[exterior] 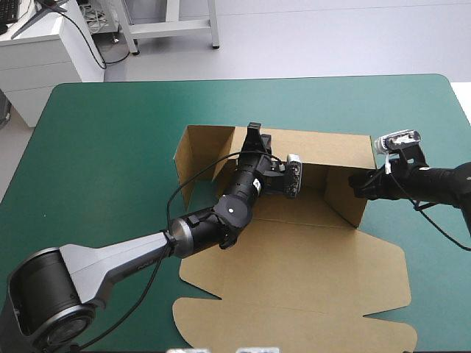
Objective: Fold the box
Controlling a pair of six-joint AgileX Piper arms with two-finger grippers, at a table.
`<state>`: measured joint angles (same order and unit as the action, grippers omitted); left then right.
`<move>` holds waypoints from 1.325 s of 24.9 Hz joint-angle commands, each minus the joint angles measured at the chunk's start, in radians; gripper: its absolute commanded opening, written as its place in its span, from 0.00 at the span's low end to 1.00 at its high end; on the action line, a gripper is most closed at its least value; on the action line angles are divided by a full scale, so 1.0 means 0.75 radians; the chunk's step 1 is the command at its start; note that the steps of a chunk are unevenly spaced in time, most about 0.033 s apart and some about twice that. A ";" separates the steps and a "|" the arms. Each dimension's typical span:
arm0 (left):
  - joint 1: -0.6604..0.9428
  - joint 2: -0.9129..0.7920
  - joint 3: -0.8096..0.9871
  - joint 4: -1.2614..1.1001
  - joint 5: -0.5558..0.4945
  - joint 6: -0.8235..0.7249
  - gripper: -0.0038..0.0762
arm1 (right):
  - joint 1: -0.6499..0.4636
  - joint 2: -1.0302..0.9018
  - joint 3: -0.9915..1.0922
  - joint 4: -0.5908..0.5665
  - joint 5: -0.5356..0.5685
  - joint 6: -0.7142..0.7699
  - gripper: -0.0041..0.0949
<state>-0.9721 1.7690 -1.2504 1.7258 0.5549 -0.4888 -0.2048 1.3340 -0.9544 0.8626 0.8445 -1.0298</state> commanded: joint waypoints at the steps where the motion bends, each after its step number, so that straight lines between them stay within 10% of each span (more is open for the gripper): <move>1: -0.022 -0.030 -0.016 -0.029 -0.128 -0.029 0.04 | 0.000 -0.029 -0.031 0.137 -0.004 0.000 0.09; 15: -0.022 -0.030 -0.016 -0.029 -0.181 -0.026 0.08 | 0.000 -0.029 -0.031 0.129 -0.031 -0.018 0.04; 20: -0.020 -0.030 -0.016 -0.029 -0.179 -0.030 0.58 | 0.059 -0.029 -0.031 0.052 -0.128 0.008 0.05; 25: -0.023 -0.033 -0.047 -0.027 -0.129 -0.044 0.57 | 0.264 -0.012 -0.055 -0.109 -0.416 0.125 0.05; 33: -0.076 -0.151 -0.103 -0.027 -0.119 -0.051 0.56 | 0.333 0.184 -0.335 -0.284 -0.423 0.371 0.05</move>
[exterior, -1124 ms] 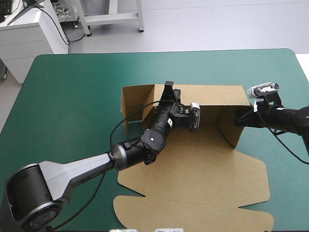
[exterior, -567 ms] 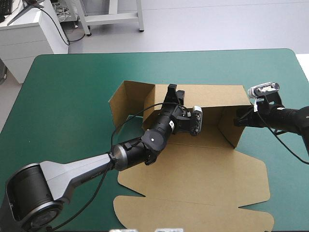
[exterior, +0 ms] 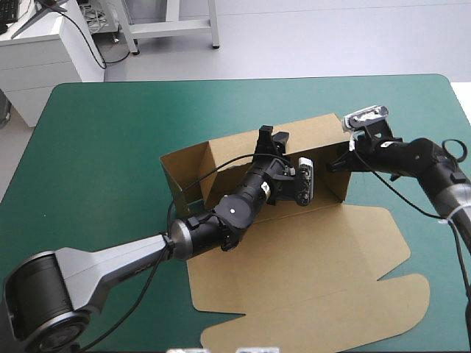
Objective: Fold the box
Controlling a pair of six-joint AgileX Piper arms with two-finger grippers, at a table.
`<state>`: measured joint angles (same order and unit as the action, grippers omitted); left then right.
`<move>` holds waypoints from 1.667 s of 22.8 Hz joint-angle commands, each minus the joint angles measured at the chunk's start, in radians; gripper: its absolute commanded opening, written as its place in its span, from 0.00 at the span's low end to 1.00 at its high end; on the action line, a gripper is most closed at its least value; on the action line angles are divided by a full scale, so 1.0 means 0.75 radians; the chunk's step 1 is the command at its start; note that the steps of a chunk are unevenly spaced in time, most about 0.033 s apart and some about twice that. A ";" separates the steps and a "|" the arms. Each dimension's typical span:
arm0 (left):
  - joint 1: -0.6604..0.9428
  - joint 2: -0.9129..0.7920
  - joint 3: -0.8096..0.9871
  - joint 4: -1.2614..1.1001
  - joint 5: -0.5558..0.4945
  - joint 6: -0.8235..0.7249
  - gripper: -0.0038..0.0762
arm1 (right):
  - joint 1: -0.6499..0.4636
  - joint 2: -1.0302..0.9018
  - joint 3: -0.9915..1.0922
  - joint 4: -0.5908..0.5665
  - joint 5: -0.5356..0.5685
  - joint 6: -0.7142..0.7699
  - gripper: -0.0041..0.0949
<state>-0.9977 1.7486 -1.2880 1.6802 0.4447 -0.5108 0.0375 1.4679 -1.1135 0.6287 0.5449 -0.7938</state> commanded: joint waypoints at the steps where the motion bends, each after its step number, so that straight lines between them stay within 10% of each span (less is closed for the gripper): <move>1: -0.062 -0.143 -0.053 0.034 0.036 -0.022 0.55 | 0.010 0.032 -0.166 0.022 -0.021 0.074 0.05; 8: -0.241 -0.269 -0.051 -0.077 0.258 -0.126 0.42 | 0.010 0.133 -0.432 -0.169 0.151 0.324 0.05; 13: -0.257 -0.389 -0.053 0.030 0.446 -0.129 0.04 | 0.010 0.125 -0.621 -0.253 0.406 0.490 0.05; 23: 0.407 -0.643 -0.203 -0.480 0.292 -0.191 0.04 | 0.207 0.128 -0.760 -0.485 0.942 0.894 0.05; 31: 1.270 -0.577 -0.227 -1.909 0.330 0.553 0.04 | 0.210 0.354 -0.757 -0.478 0.922 0.988 0.04; 35: 1.363 -0.552 -0.225 -2.240 0.413 0.751 0.04 | 0.210 0.429 -0.757 -0.475 0.879 0.988 0.05; 38: 1.373 -0.543 -0.225 -2.325 0.442 0.875 0.04 | 0.210 0.465 -0.760 -0.476 0.844 0.987 0.26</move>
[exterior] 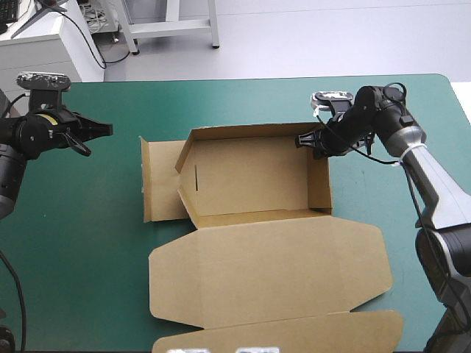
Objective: Fold the box
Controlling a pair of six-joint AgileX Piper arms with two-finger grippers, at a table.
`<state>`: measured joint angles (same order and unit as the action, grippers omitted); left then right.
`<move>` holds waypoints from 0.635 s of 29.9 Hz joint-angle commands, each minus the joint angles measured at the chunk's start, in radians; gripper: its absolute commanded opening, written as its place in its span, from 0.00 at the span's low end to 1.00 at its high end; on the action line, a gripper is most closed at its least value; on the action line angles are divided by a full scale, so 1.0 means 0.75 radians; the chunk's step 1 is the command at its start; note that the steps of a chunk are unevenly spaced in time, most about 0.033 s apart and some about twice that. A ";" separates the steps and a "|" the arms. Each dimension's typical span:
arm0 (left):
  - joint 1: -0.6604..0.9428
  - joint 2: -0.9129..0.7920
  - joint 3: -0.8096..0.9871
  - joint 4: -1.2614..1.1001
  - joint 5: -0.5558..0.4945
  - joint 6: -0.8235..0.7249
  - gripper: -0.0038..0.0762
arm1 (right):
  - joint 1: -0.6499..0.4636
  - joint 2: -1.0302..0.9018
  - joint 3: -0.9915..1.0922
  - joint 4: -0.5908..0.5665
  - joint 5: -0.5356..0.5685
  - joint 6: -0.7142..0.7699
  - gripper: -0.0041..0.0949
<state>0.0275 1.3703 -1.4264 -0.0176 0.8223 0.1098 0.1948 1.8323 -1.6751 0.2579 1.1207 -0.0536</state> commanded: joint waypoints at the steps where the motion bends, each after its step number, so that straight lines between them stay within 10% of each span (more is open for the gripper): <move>1: 0.006 -0.038 -0.040 -0.061 -0.067 0.047 0.04 | 0.000 -0.017 -0.011 0.019 0.068 -0.005 0.33; 7: 0.006 -0.036 -0.040 -0.061 -0.068 0.042 0.04 | 0.000 -0.012 -0.016 0.064 0.000 -0.007 0.60; 19: 0.006 -0.036 -0.040 -0.082 -0.041 0.027 0.04 | 0.000 -0.012 -0.227 0.159 0.171 -0.250 0.60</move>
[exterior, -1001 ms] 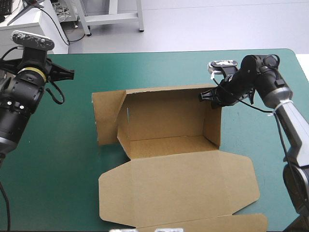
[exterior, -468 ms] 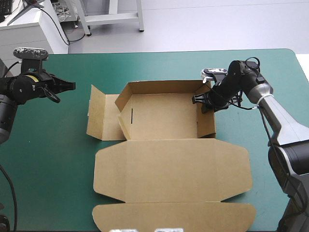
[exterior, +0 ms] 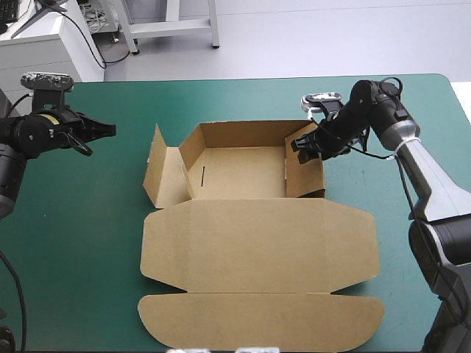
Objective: Fold the box
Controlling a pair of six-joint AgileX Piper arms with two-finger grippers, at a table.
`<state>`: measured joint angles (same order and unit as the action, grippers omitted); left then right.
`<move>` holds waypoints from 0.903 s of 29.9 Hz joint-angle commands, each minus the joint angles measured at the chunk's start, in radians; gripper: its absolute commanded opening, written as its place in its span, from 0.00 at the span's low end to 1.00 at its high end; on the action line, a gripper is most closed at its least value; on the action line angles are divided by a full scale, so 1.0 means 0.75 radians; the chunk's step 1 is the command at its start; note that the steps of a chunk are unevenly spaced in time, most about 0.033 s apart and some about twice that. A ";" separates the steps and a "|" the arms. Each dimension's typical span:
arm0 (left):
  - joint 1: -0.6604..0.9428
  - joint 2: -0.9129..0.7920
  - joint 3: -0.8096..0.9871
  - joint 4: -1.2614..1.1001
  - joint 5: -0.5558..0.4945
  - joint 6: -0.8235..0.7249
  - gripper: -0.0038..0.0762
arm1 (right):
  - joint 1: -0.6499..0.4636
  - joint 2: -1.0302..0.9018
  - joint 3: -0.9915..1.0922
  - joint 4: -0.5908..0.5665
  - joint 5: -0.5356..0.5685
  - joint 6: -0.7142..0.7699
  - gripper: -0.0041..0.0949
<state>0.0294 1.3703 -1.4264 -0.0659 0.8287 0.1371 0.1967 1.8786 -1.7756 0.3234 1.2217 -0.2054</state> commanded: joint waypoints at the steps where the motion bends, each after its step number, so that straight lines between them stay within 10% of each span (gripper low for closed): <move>1: 0.004 -0.036 -0.040 -0.017 -0.044 -0.009 0.04 | -0.003 -0.073 -0.110 0.092 0.036 -0.030 0.60; 8: 0.004 -0.036 -0.040 -0.012 0.002 -0.009 0.04 | -0.005 -0.103 -0.124 0.080 0.038 0.133 0.60; 17: 0.013 -0.035 -0.040 0.024 0.020 -0.012 0.04 | -0.005 -0.281 -0.173 -0.343 0.038 0.225 0.60; 27: 0.237 -0.012 -0.040 -0.208 0.055 -0.036 0.04 | -0.005 -0.451 -0.170 -0.325 0.038 0.332 0.60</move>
<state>0.1783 1.3917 -1.4264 -0.1447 0.9107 0.1110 0.1958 1.5669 -1.8773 0.0743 1.2468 0.0368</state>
